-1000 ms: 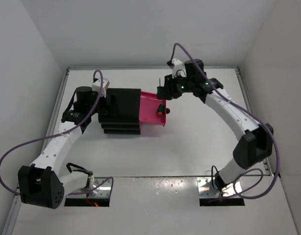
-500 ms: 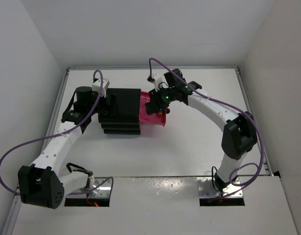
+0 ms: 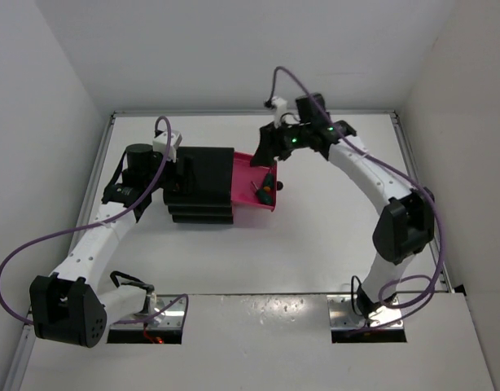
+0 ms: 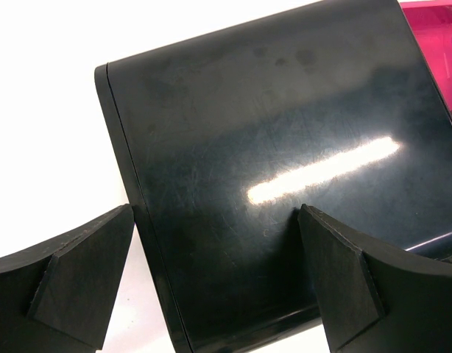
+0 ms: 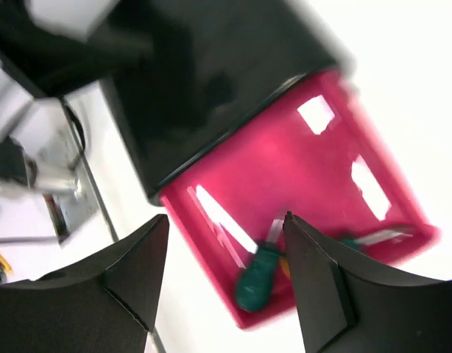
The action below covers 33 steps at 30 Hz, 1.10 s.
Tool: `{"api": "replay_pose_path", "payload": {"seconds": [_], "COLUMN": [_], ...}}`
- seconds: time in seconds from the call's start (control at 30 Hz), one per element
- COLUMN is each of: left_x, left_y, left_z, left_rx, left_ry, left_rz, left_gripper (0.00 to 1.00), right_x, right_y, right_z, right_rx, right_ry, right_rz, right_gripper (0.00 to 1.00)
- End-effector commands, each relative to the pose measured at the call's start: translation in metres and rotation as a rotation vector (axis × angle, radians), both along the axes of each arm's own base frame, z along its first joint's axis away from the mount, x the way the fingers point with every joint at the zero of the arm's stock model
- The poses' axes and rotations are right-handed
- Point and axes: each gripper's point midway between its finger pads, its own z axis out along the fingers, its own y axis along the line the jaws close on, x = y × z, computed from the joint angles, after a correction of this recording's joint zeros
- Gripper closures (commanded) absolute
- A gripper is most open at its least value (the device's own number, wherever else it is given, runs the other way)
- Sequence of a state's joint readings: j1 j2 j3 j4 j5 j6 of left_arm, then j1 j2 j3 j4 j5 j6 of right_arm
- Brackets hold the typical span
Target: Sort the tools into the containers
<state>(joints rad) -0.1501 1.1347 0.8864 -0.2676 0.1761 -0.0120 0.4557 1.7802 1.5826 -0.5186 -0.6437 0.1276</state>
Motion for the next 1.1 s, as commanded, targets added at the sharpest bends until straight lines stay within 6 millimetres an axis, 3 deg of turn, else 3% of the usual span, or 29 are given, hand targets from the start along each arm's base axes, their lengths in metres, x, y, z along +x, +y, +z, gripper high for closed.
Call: {"api": "replay_pose_path", "payload": {"seconds": [0.0, 0.1, 0.2, 0.33, 0.37, 0.6, 0.8, 0.93, 1.07], "left_x": [-0.043, -0.043, -0.043, -0.043, -0.042, -0.042, -0.042, -0.042, -0.042], "left_y": [-0.002, -0.002, -0.002, -0.002, -0.002, -0.002, -0.002, -0.002, -0.002], "left_z": [-0.059, -0.059, -0.059, -0.059, -0.062, -0.063, -0.063, -0.063, -0.066], "left_rx": [0.038, 0.038, 0.038, 0.038, 0.040, 0.041, 0.041, 0.041, 0.042], "left_ry": [0.244, 0.244, 0.244, 0.244, 0.253, 0.262, 0.262, 0.262, 0.273], "left_rz": [-0.047, -0.047, -0.047, -0.047, -0.047, -0.047, -0.047, -0.047, -0.047], "left_gripper": [0.01, 0.01, 0.01, 0.01, 0.01, 0.01, 0.01, 0.01, 0.01], "right_x": [0.027, 0.026, 0.005, -0.010, -0.013, -0.021, -0.018, -0.017, -0.014], "right_y": [-0.037, -0.070, -0.093, -0.102, -0.101, -0.099, -0.099, -0.099, -0.099], "right_z": [0.073, 0.059, 0.000, -0.040, -0.042, -0.079, -0.104, -0.105, -0.110], "right_rx": [0.203, 0.336, 0.419, 0.509, 0.539, 0.593, 0.593, 0.598, 0.597], "right_ry": [-0.072, 0.122, 0.401, 0.601, 0.688, 0.769, 0.813, 0.811, 0.814], "right_rz": [-0.062, -0.099, -0.119, -0.162, -0.185, -0.118, -0.109, -0.063, -0.064], "right_gripper": [0.36, 0.36, 0.38, 0.40, 0.41, 0.52, 0.55, 0.43, 0.39]}}
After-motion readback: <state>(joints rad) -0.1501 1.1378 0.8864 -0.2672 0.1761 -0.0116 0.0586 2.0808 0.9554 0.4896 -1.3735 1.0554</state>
